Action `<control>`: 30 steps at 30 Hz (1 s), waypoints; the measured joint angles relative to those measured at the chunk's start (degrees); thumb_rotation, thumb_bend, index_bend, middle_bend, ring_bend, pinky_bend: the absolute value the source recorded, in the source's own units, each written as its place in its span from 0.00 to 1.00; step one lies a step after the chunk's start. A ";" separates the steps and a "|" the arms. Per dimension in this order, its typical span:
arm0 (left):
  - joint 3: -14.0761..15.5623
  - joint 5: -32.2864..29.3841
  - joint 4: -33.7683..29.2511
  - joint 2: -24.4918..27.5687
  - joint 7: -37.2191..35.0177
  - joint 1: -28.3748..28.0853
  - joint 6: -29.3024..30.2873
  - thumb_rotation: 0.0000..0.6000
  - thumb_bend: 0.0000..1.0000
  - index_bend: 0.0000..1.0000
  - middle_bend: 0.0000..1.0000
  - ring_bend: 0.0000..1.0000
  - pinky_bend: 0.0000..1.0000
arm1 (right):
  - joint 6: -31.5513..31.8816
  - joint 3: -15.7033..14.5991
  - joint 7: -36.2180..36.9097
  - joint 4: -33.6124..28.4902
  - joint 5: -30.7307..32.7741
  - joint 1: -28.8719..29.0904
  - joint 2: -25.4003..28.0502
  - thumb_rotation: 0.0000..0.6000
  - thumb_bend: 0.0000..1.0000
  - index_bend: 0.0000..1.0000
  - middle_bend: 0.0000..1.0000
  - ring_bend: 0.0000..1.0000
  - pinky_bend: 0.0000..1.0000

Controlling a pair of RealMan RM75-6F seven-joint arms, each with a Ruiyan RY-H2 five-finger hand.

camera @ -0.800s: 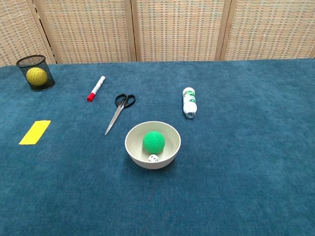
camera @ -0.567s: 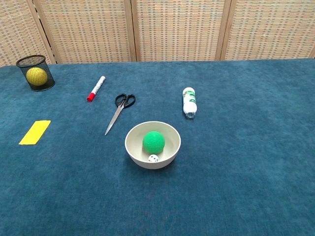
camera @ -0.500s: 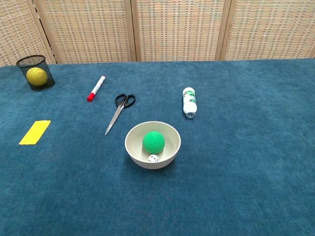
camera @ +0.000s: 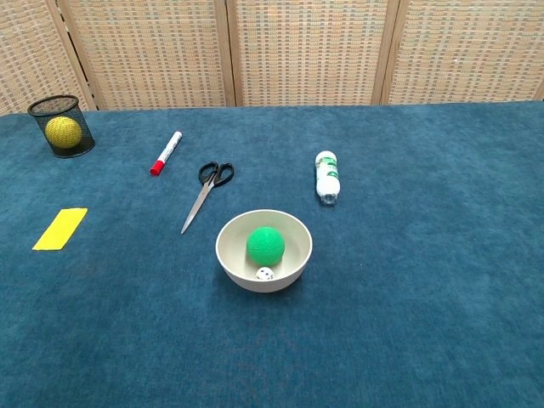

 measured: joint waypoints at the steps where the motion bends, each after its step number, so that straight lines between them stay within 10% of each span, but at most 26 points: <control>1: -0.32 -0.71 0.79 -0.86 0.80 -0.59 -0.48 1.00 0.17 0.43 0.00 0.00 0.00 | -0.05 0.00 0.10 0.03 0.02 0.02 0.02 1.00 0.00 0.00 0.00 0.00 0.00; 30: -0.17 -3.27 19.75 -17.13 -0.16 -5.95 -4.89 1.00 0.24 0.43 0.00 0.00 0.00 | -1.33 -0.48 0.67 0.17 0.02 0.53 0.16 1.00 0.00 0.00 0.00 0.00 0.00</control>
